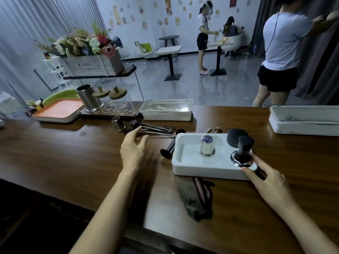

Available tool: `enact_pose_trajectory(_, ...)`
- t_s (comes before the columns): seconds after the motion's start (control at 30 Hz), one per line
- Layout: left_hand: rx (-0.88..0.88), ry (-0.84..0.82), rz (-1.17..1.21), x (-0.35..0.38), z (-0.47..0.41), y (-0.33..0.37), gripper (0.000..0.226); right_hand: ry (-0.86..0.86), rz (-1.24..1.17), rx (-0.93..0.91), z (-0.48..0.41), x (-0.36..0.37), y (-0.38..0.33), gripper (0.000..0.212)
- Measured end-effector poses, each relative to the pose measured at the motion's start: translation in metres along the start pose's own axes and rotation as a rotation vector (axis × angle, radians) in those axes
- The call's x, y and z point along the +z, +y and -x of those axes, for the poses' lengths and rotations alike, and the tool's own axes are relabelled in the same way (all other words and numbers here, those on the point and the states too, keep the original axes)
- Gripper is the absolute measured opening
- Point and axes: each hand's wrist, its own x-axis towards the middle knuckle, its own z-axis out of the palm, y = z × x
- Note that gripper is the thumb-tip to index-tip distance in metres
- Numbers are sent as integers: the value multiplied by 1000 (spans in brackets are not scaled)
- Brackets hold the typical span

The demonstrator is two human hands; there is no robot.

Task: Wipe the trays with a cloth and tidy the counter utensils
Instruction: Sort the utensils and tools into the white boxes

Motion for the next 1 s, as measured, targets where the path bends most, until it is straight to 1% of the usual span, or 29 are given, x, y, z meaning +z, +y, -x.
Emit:
enact_pose_trajectory(0.17, -51, -15, 50, -17, -69, -46, 49, 14, 19, 45, 7, 40, -33, 48)
enact_pose_trajectory(0.3, -110, -4, 70, -26, -108, -77, 56, 62, 0, 25, 10, 68, -55, 41)
enact_pose_trajectory(0.43, -154, -47, 28, -31, -139, -107, 64, 85, 18, 34, 10, 85, -62, 45)
enact_pose_trajectory(0.53, -187, -58, 23, -29, -156, -120, 61, 116, 39, 34, 8, 89, -57, 51)
enact_pose_trajectory(0.67, -181, -70, 45, -26, -171, -132, 53, 123, 43, 31, 8, 90, -57, 47)
enact_pose_trajectory(0.73, -194, -79, 16, -25, -172, -133, 49, 125, 53, 25, 7, 90, -58, 47)
enact_pose_trajectory(0.9, -174, -2, -47, -26, -166, -124, 36, 119, 73, 3, 5, 88, -49, 46)
enact_pose_trajectory(1.0, -171, 40, -43, -28, -158, -119, 33, 104, 70, -3, 5, 88, -50, 46)
